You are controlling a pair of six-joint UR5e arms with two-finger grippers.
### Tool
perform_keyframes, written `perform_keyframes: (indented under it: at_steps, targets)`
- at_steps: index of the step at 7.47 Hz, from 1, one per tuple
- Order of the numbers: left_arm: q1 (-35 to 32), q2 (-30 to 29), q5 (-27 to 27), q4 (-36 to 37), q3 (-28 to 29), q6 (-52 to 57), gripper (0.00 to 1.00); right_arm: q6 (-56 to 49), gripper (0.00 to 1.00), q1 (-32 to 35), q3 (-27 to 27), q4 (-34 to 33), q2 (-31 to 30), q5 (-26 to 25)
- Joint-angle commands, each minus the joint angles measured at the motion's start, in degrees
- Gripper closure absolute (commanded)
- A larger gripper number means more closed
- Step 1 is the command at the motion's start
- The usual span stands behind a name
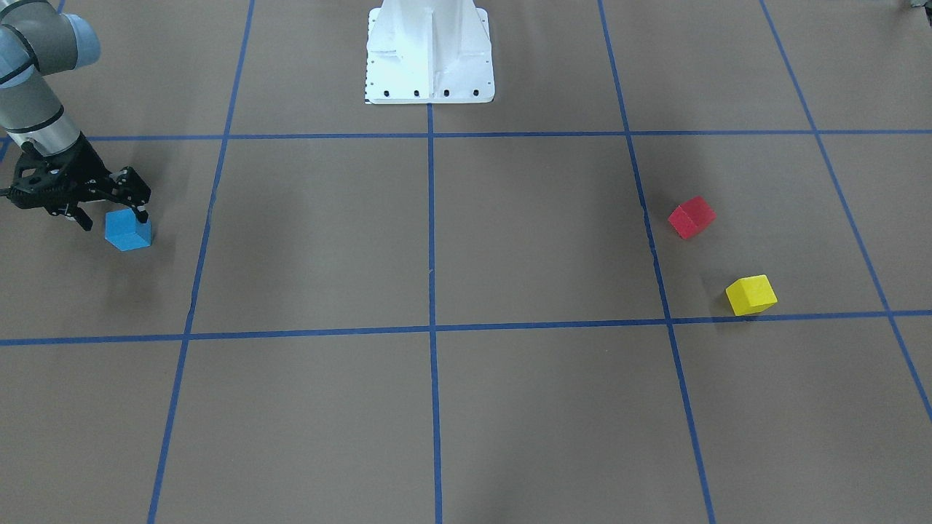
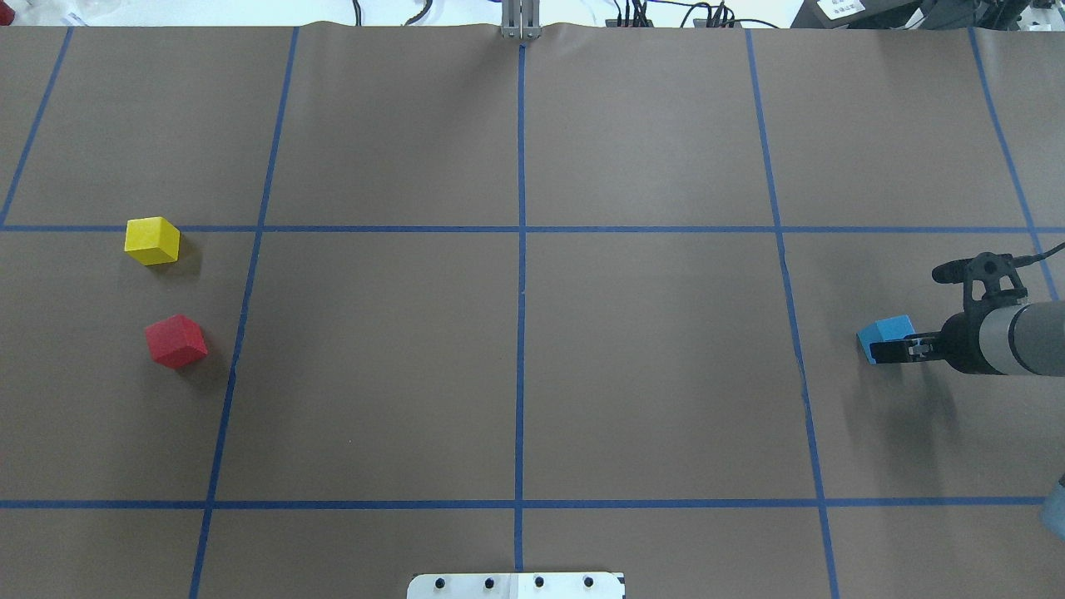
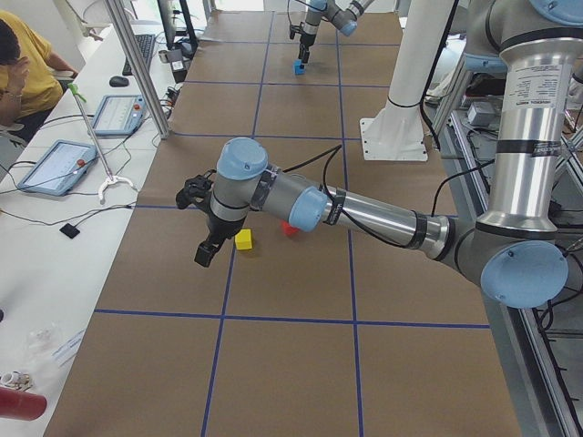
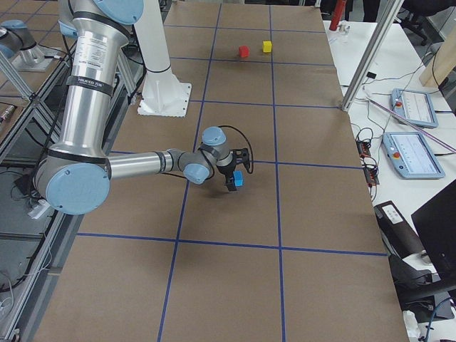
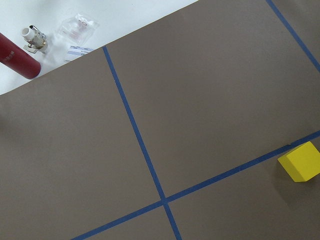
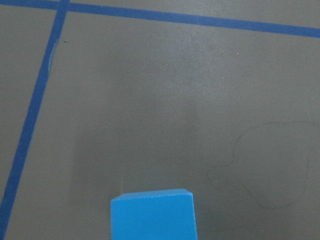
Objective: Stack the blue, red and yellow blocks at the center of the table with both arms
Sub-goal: 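Lower the right gripper and grasp the blue cube, then carry the blue cube with the right gripper to the table center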
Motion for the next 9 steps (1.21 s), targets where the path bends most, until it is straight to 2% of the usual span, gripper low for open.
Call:
perform_keyframes:
  at_steps: [1,3,4,8,9]
  targets:
    - [0.00,0.10,0.00,-0.09,0.03,0.00,0.00,-0.02,0.99,-0.22,0.07,0.73,0.45,0.42]
    - [0.00,0.10,0.00,0.00,0.20,0.00,0.00,-0.03,1.00,-0.31,2.44,0.03,1.14,1.38]
    - [0.00,0.10,0.00,0.00,0.20,0.00,0.00,-0.03,1.00,-0.05,2.36,-2.67,4.11,1.39]
    - [0.00,0.10,0.00,0.00,0.38,0.00,0.00,2.33,1.00,-0.65,1.13,-36.35,34.21,0.77]
    - [0.00,0.10,0.00,0.00,0.55,0.00,0.00,7.31,1.00,-2.14,-1.39,-41.93,42.29,0.77]
